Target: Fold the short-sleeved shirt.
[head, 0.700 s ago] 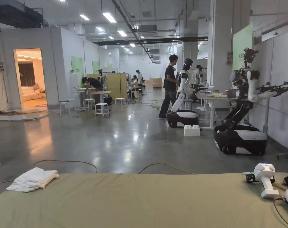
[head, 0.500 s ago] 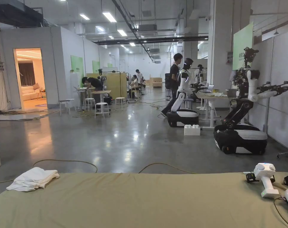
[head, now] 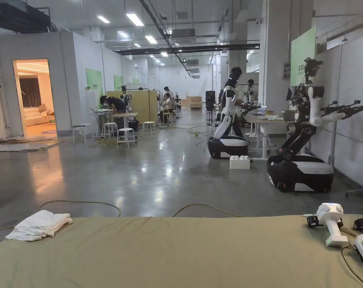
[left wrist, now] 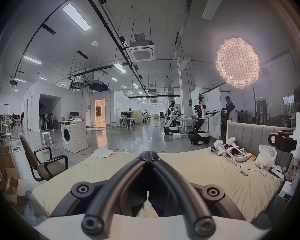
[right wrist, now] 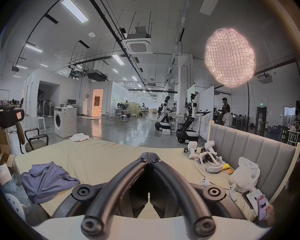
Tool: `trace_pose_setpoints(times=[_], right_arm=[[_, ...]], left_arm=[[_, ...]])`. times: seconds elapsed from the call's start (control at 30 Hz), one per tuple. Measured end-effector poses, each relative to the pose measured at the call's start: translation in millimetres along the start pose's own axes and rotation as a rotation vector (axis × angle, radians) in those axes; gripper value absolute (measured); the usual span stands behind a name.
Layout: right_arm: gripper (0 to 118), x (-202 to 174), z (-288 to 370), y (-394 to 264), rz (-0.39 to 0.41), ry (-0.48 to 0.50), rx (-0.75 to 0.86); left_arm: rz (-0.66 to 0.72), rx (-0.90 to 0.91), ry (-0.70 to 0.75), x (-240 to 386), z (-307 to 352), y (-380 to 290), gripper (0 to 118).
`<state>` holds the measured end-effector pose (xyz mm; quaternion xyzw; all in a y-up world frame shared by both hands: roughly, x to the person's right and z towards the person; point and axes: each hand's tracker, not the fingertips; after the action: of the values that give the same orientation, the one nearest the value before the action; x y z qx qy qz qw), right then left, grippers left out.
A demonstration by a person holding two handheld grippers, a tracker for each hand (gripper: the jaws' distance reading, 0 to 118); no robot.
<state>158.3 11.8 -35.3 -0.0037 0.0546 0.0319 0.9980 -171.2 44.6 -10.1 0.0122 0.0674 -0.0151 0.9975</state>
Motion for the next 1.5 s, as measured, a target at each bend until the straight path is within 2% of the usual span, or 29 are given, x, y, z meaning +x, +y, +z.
trace_pose_setpoints(times=[0.23,0.3,0.33,0.43,0.5,0.57,0.6,0.63,0.67,0.7,0.73,0.77,0.8,0.83,0.87,0.9,0.93,0.97,1.03,1.07,1.1,1.13,1.17,1.2,1.23,1.37,1.5], right_arm=[[0,0.0,-0.5,3.3,0.024,0.0,0.002],[0,-3.7,-0.1,8.0,0.133,-0.004,0.026],[0,-7.7,0.4,9.4,0.233,-0.011,0.041],[0,-22.2,-1.6,-2.5,0.66,-0.032,0.07],[0,-30.1,-4.4,-23.7,0.971,-0.033,0.077],[0,-34.1,-7.3,-53.2,1.304,-0.007,0.063],[0,-34.2,-7.8,-68.7,1.445,0.017,0.074],[0,-33.3,-7.2,-84.6,1.565,0.054,0.082],[0,-31.7,-5.9,-100.7,1.68,0.089,0.098],[0,-29.7,-4.4,-112.7,1.769,0.117,0.108],[0,-26.0,-3.2,-120.3,1.808,0.14,0.111],[0,-25.4,-2.1,-122.8,1.799,0.176,0.089],[0,-26.1,-2.8,-118.4,1.75,0.176,0.069],[0,-27.8,-6.0,-111.1,1.651,0.138,0.06],[0,-25.5,-9.8,-100.4,1.517,0.093,0.041],[0,-25.6,-15.1,-86.2,1.349,0.044,0.016],[0,-23.6,-20.7,-70.0,1.137,-0.008,-0.009],[0,-20.0,-24.5,-55.3,0.911,-0.045,-0.036],[0,-1.0,-24.7,-36.9,0.445,-0.08,-0.07],[0,8.1,-22.7,-34.5,0.236,-0.062,-0.083],[0,15.2,-20.2,-36.5,0.083,-0.037,-0.095],[0,21.0,-16.7,-38.2,-0.02,-0.022,-0.106],[0,22.6,-14.0,-40.8,-0.043,-0.006,-0.108],[0,21.5,-11.7,-42.7,-0.026,-0.013,-0.093],[0,20.5,-10.3,-44.0,0.009,-0.02,-0.094],[0,16.3,-8.9,-44.2,0.008,-0.015,-0.103],[0,13.6,-4.9,-38.2,-0.054,-0.001,-0.088]], left_arm=[[-0.032,-0.002,0.014,-2.2,-4.0,2.3,0],[-0.174,0.015,0.032,3.9,-6.6,0.3,0],[-0.307,0.023,0.048,9.4,-8.3,-3.5,0],[-0.756,0.034,0.03,22.5,-10.6,-35.1,0],[-1.035,0.008,0.027,27.6,-14.7,-69.3,0],[-1.326,-0.052,-0.048,26.4,-12.7,-114.7,0],[-1.439,-0.083,-0.088,24.8,-10.1,-136.8,0],[-1.583,-0.107,-0.14,22.7,-6.3,-157.8,0],[-1.661,-0.113,-0.188,20.4,-1.3,-176.9,0],[-1.69,-0.07,-0.212,23.3,5.0,-179.0,0],[-1.706,-0.069,-0.259,22.4,8.3,-183.3,0],[-1.648,-0.065,-0.275,26.0,8.3,-180.7,0],[-1.603,-0.076,-0.254,30.4,5.6,-172.5,0],[-1.478,-0.076,-0.215,36.1,1.8,-155.7,0],[-1.304,-0.081,-0.173,41.6,-3.3,-130.9,0],[-1.104,-0.102,-0.122,44.6,-9.4,-102.0,0],[-0.874,-0.108,-0.072,44.3,-15.5,-71.0,0],[-0.648,-0.108,-0.044,15.8,-23.0,-53.4,0],[-0.192,-0.091,-0.092,-14.3,-21.7,-14.9,0],[0.022,-0.086,-0.134,-32.7,-19.5,-6.1,0],[0.162,-0.094,-0.16,-42.1,-18.1,-8.5,0],[0.196,-0.116,-0.152,-47.6,-17.4,-10.3,0],[0.149,-0.116,-0.113,-45.4,-15.7,-12.9,0],[0.039,-0.092,-0.078,-41.0,-12.2,-15.1,0],[-0.015,-0.078,-0.065,-30.1,-8.3,-18.3,0],[0.017,-0.071,-0.129,-24.3,3.5,-11.7,0],[0.034,-0.068,-0.127,-21.3,3.2,-10.9,0]])
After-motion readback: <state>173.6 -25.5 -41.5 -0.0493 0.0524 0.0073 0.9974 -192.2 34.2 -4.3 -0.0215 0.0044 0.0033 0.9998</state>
